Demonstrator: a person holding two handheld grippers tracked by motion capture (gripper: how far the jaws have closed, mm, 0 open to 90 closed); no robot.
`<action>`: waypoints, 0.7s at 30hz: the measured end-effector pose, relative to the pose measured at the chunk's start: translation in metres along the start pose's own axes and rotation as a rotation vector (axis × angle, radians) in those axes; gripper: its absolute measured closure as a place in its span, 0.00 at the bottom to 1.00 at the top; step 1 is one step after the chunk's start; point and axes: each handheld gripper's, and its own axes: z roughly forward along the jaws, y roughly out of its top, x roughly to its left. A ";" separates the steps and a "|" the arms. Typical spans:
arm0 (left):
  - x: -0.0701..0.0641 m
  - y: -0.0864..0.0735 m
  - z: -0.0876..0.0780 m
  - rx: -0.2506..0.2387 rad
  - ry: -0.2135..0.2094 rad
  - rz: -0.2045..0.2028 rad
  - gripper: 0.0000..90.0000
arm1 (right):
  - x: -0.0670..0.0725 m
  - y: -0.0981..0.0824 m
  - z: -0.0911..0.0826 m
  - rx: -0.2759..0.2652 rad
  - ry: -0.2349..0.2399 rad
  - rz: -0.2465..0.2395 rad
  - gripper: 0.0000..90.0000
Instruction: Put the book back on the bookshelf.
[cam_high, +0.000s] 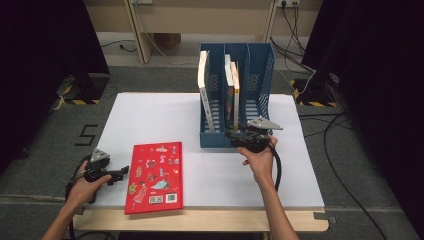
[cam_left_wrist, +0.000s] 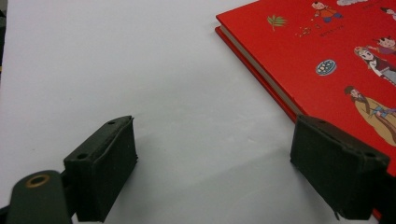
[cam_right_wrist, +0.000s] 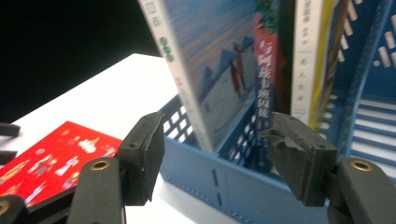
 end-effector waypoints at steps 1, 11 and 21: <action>0.000 0.000 0.000 0.000 0.000 0.000 0.15 | 0.001 -0.001 -0.001 0.001 0.001 0.002 0.42; 0.000 0.000 0.000 0.000 0.000 0.000 0.15 | 0.005 -0.017 -0.008 0.020 0.007 0.028 0.41; 0.000 0.000 0.000 0.001 0.000 0.000 0.15 | 0.014 -0.035 -0.013 0.044 0.038 0.054 0.40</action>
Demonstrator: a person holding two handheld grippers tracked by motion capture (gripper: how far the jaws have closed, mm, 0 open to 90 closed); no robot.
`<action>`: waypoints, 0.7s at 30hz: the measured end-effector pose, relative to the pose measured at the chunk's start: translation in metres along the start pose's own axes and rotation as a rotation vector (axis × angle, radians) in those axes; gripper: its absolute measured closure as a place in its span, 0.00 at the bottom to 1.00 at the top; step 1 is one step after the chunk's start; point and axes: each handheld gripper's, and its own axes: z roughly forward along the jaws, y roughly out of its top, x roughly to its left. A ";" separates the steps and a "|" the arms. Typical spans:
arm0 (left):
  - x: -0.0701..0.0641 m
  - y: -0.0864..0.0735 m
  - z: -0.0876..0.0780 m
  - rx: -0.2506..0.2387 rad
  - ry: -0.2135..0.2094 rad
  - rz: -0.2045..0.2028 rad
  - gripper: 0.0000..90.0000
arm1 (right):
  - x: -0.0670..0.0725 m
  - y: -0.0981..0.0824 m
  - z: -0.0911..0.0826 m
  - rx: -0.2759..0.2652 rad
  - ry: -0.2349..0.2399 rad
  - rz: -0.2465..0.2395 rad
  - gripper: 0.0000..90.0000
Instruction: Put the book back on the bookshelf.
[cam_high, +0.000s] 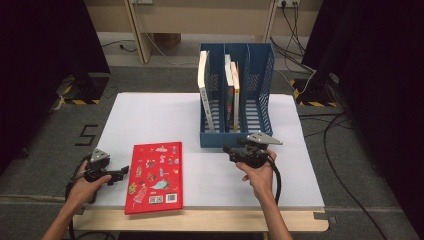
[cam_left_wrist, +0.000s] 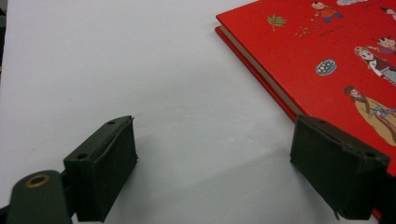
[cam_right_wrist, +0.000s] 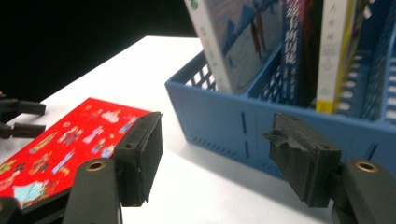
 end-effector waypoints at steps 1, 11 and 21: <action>0.000 0.000 0.000 0.000 0.000 0.000 0.15 | 0.001 -0.002 0.000 0.003 0.004 0.003 0.40; 0.000 0.000 0.000 0.002 -0.001 0.000 0.15 | 0.008 -0.012 -0.001 0.011 0.023 0.027 0.38; 0.000 0.000 0.000 -0.001 0.001 0.002 0.15 | 0.020 -0.022 0.015 0.063 0.068 0.033 0.35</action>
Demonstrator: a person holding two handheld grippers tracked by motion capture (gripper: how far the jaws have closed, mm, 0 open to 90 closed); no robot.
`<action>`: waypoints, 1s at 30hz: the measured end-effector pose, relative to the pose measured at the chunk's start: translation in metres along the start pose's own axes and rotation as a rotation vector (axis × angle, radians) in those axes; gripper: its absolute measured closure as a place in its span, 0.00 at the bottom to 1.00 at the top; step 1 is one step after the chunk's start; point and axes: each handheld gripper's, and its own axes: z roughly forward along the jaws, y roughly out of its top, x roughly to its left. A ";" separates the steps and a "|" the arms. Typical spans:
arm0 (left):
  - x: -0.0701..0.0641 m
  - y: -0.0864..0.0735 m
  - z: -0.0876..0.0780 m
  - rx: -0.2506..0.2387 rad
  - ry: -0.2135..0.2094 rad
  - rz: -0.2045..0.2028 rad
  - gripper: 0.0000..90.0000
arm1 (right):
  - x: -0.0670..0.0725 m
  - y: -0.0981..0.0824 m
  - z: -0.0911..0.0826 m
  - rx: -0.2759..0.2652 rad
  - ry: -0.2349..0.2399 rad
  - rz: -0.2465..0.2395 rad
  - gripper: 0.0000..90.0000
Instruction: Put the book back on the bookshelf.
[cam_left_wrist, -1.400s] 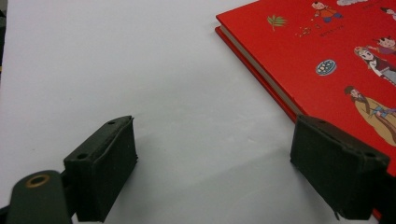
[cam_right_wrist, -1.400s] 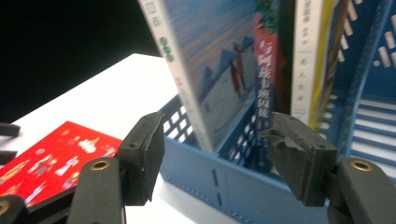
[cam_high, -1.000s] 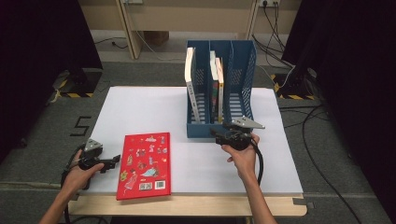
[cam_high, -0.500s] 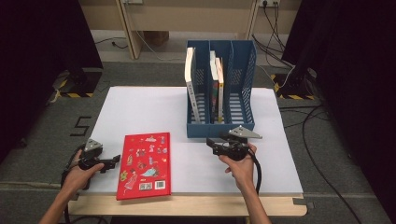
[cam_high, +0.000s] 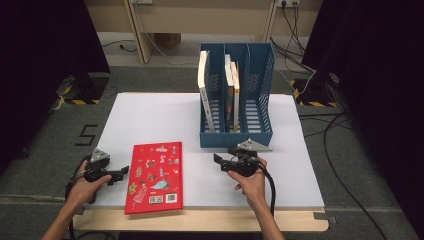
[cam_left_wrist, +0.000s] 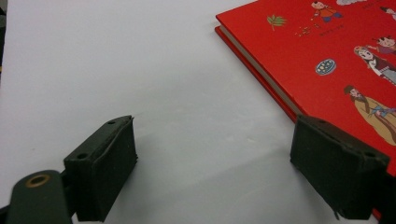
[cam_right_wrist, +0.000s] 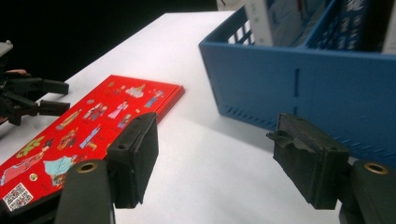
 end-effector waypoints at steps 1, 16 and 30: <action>0.000 0.000 0.000 0.000 0.000 -0.001 0.15 | 0.001 -0.001 0.001 -0.006 0.010 0.009 0.35; 0.000 0.000 0.000 0.000 -0.001 0.000 0.15 | 0.011 -0.009 0.022 0.015 0.061 0.046 0.32; 0.000 0.000 0.000 0.000 -0.001 -0.002 0.15 | 0.029 -0.016 0.039 0.061 0.096 0.022 0.31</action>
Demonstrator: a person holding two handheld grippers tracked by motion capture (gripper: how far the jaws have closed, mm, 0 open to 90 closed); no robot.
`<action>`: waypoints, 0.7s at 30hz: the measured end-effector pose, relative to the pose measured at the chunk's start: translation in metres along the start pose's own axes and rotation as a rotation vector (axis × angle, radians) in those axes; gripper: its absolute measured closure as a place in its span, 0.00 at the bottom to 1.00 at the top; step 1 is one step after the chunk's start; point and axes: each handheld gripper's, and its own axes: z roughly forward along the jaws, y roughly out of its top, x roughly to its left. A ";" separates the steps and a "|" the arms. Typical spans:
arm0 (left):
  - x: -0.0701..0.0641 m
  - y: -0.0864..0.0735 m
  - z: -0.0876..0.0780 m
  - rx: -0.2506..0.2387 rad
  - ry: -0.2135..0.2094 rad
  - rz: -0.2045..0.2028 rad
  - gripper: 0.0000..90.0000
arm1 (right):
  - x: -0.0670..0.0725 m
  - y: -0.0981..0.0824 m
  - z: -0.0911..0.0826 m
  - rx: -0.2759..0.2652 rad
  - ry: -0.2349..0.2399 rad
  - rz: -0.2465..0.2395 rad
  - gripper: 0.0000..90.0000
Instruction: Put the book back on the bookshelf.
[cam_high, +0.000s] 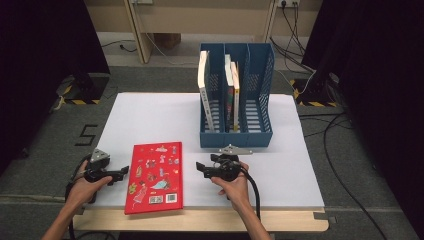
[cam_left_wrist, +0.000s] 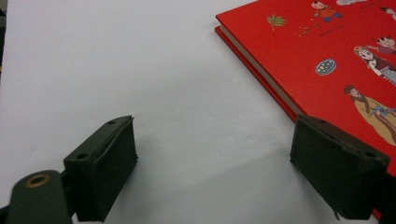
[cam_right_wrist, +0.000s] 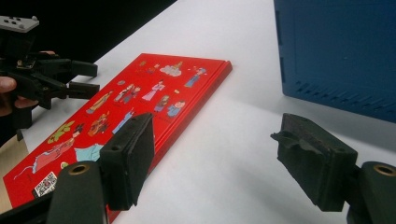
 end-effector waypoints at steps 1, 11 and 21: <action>0.000 0.000 0.000 0.000 0.000 0.000 0.15 | 0.001 0.000 0.001 0.003 0.003 -0.001 0.31; 0.000 0.000 0.000 0.000 0.001 0.001 0.15 | 0.012 -0.002 0.017 0.034 0.029 -0.014 0.31; -0.006 0.000 -0.003 0.018 -0.044 0.037 0.16 | 0.024 -0.003 0.042 0.089 0.046 -0.024 0.31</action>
